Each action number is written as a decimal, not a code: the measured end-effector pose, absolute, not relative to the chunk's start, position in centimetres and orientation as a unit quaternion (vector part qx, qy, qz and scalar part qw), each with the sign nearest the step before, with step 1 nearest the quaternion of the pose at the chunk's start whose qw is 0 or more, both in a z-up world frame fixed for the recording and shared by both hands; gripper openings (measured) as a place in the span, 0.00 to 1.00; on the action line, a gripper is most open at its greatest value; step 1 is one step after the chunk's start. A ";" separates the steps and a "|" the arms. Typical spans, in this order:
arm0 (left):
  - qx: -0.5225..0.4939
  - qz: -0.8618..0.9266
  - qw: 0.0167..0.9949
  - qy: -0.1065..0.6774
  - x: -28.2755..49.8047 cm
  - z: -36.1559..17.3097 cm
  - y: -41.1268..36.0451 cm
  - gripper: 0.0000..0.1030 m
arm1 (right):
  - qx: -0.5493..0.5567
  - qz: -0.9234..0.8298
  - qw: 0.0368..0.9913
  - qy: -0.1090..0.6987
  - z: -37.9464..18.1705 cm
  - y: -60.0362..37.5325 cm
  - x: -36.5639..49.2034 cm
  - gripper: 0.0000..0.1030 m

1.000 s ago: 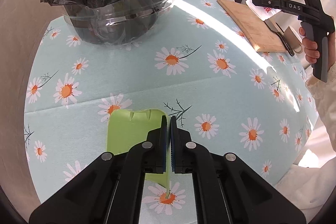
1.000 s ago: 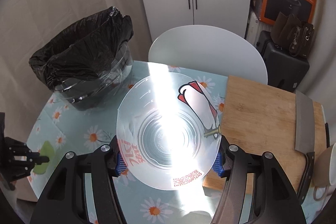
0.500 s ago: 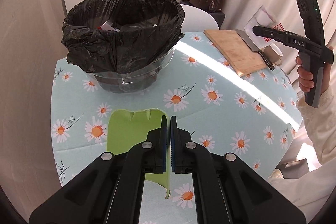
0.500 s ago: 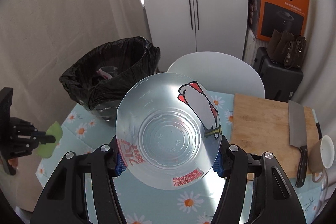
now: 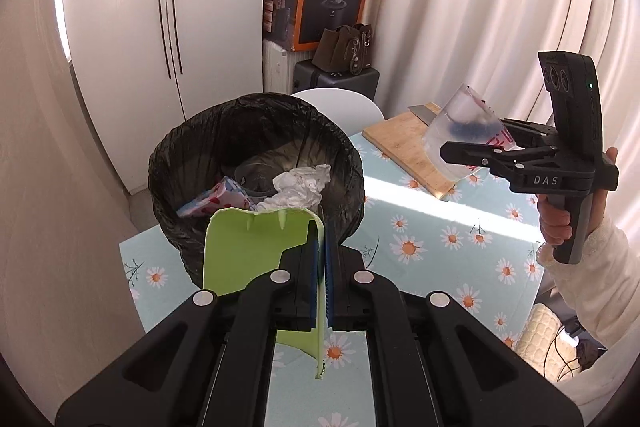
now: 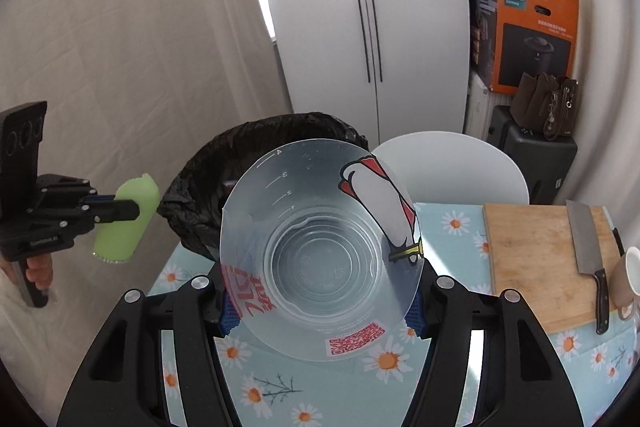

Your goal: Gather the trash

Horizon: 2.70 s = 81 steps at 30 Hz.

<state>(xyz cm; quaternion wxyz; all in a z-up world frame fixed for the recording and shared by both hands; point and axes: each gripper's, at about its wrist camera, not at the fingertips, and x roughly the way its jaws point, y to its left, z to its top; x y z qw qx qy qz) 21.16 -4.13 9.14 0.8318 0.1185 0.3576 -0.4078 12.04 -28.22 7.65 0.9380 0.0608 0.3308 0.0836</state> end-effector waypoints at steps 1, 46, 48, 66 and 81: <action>0.118 -0.418 0.828 0.354 21.8 9.4 -4.4 0.03 | 0.057 0.083 0.940 0.326 7.9 -27.7 12.4 0.56; 0.044 -0.290 0.886 0.359 25.8 5.9 -4.1 0.94 | 0.006 0.207 0.907 0.367 5.1 -25.5 23.8 0.84; 0.046 -0.269 0.893 0.357 24.3 6.0 -4.0 0.94 | -0.003 0.213 0.906 0.367 5.3 -25.7 23.0 0.85; -0.002 -0.156 0.926 0.343 14.5 4.0 -6.3 0.94 | -0.050 0.208 0.910 0.354 4.7 -33.0 14.4 0.91; 0.009 -0.160 0.925 0.345 13.8 3.4 -6.3 0.94 | -0.040 0.169 0.917 0.360 3.3 -34.3 12.2 0.91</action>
